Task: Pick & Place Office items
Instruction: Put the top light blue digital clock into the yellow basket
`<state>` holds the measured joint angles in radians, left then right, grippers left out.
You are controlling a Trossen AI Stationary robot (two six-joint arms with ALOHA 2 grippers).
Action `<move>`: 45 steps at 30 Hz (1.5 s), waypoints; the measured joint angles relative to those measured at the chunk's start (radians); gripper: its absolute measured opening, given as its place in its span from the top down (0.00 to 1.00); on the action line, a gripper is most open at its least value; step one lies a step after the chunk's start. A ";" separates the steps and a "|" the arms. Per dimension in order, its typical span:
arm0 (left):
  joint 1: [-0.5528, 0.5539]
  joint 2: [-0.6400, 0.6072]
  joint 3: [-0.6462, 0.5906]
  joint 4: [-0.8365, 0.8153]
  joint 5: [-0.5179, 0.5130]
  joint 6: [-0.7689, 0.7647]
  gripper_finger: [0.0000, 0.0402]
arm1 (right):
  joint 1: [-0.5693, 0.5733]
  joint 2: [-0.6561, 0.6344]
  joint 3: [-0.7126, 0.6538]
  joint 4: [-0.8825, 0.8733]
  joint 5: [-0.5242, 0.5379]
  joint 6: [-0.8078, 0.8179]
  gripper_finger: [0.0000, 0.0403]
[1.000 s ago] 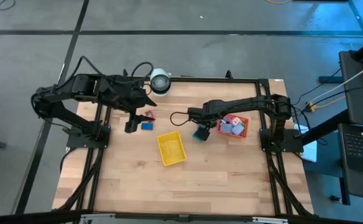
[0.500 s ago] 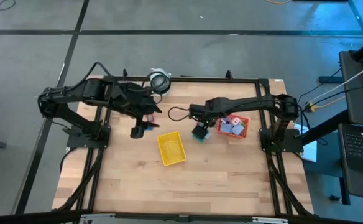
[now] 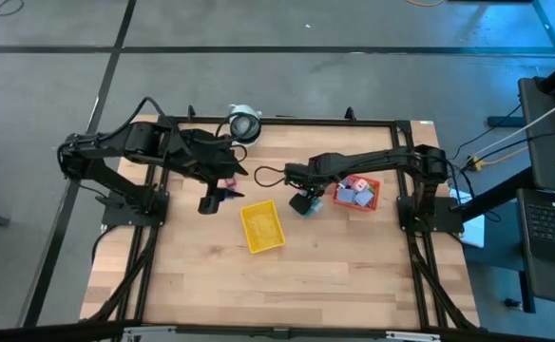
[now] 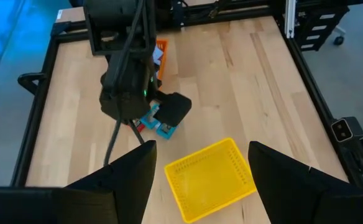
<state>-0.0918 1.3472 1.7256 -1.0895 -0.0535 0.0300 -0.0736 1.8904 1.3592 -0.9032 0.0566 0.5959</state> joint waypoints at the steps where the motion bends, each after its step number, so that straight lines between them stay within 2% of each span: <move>1: 0.000 0.000 0.000 0.002 0.000 0.000 0.38 | 0.001 0.009 -0.001 -0.006 -0.005 0.001 0.15; 9: 0.000 0.000 0.000 0.002 0.003 0.000 0.38 | 0.006 0.035 -0.001 -0.010 0.007 0.005 0.16; 23: 0.000 -0.001 0.001 -0.002 0.005 0.000 0.38 | 0.013 0.045 -0.083 0.057 -0.032 0.027 0.34; 36: 0.000 -0.001 0.000 -0.002 0.011 0.000 0.38 | 0.012 0.045 -0.044 0.079 -0.038 0.025 0.63; 41: 0.000 -0.001 0.000 -0.002 0.011 0.000 0.38 | 0.012 0.039 0.012 0.065 -0.016 0.021 0.63; 45: 0.000 -0.001 0.001 -0.008 -0.010 0.000 0.38 | 0.015 0.039 0.089 0.014 0.001 0.002 0.58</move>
<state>-0.0921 1.3464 1.7263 -1.0974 -0.0631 0.0296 -0.0581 1.9297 1.4485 -0.8896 0.0579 0.5975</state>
